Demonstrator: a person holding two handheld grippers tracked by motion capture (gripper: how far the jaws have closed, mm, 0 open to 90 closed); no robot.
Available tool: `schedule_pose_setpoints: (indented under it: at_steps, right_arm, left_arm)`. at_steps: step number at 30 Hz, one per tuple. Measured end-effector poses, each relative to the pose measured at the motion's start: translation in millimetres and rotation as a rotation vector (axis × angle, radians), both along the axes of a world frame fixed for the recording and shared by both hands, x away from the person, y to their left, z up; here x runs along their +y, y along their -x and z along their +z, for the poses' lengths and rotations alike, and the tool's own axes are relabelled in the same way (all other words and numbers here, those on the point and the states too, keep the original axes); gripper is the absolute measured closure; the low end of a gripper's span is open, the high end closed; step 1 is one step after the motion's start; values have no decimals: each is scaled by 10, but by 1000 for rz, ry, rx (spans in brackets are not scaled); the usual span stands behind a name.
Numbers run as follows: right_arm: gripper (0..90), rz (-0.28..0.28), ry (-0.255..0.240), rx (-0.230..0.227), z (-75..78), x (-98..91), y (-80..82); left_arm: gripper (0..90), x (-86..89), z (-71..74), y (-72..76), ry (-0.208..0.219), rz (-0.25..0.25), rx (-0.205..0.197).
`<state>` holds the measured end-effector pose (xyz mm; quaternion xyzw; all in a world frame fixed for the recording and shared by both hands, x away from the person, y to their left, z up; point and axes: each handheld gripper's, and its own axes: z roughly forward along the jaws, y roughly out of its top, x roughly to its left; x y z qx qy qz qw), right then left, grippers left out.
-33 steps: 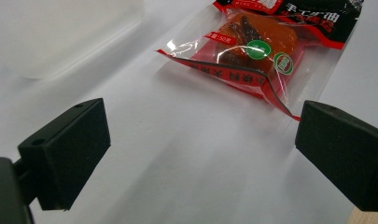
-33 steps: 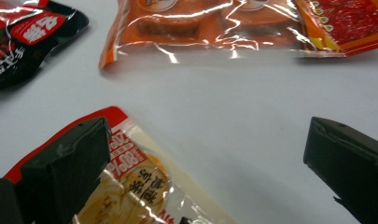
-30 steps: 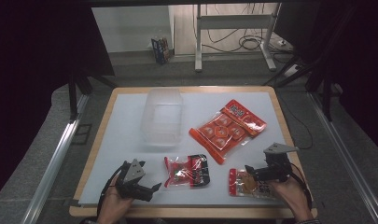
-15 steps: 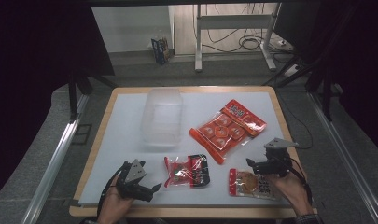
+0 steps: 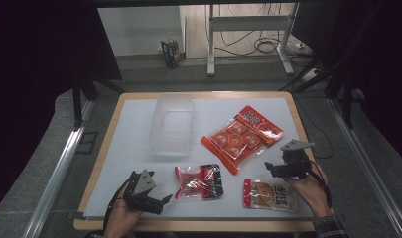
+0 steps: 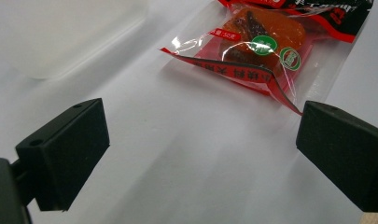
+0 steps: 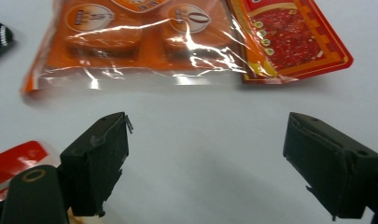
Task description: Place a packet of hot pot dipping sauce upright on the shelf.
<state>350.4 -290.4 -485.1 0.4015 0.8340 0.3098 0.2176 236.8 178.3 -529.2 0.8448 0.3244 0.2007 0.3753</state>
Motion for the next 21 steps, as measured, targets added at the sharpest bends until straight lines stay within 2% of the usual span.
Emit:
schedule_pose_setpoints:
  at_steps: [11, 21]
  right_arm:
    - [241, -39, -26, 20, 48, -152, -245]
    - [250, -57, 12, 15, 19, -181, -546]
  left_arm:
    - [22, -20, -9, 2, -16, -6, -1]
    - [21, -37, -20, 5, -31, -10, 0]
